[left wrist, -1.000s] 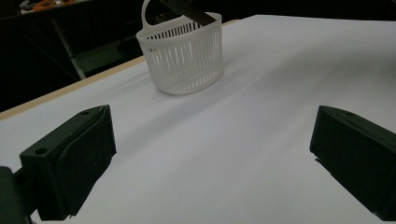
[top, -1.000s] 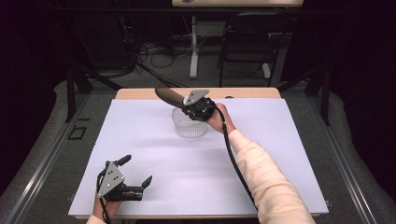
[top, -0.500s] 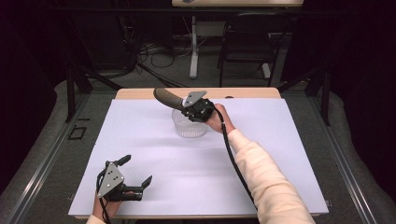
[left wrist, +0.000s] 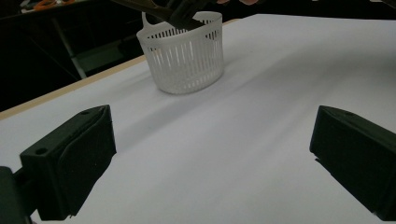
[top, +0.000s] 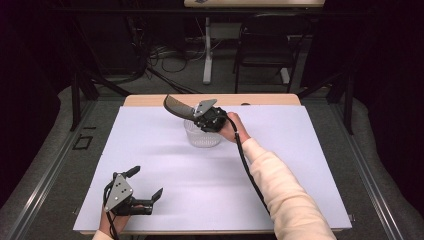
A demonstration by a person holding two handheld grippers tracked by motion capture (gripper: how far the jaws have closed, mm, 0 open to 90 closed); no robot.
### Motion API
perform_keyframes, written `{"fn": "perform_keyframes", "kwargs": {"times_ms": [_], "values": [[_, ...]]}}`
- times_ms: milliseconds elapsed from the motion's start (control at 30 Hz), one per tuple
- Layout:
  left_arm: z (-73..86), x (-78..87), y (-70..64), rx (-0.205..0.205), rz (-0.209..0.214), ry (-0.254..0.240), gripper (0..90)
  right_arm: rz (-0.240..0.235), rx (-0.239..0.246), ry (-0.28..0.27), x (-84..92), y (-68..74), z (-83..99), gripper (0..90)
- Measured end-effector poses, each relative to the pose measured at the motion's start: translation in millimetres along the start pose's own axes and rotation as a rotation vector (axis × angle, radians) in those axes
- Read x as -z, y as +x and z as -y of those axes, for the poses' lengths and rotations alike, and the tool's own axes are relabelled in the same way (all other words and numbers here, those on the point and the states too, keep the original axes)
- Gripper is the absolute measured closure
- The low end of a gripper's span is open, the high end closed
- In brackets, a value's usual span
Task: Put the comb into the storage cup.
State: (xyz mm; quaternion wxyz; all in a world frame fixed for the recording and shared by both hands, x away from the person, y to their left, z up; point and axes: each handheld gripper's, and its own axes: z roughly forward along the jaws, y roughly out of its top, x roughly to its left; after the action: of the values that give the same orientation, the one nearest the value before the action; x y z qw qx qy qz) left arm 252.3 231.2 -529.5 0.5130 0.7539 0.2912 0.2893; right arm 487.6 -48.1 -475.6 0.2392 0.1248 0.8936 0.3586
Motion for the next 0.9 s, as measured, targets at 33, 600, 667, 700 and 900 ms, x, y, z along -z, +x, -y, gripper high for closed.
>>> {"fn": "perform_keyframes", "kwargs": {"times_ms": [33, 600, 667, 700, 900], "values": [[-0.1, 0.0, -0.3, 0.0, 0.001, -0.002, 0.3, -0.005, 0.005, -0.001, -0.5, -0.5, 0.1, 72.0], [-0.5, 0.2, -0.5, -0.005, 0.002, -0.006, 0.3, -0.023, 0.016, 0.034, -8.1, 4.6, 0.8, 72.0], [-0.6, 0.2, -0.5, -0.005, 0.001, -0.006, 0.3, -0.024, 0.016, 0.035, -8.9, 5.2, 0.8, 72.0], [-0.6, 0.4, -0.6, -0.005, 0.001, -0.006, 0.3, -0.024, 0.015, 0.037, -9.3, 5.5, 0.8, 72.0], [-0.5, 0.2, -0.4, -0.005, 0.001, -0.007, 0.3, -0.035, 0.004, 0.047, -10.1, 6.4, 1.1, 72.0]]}}
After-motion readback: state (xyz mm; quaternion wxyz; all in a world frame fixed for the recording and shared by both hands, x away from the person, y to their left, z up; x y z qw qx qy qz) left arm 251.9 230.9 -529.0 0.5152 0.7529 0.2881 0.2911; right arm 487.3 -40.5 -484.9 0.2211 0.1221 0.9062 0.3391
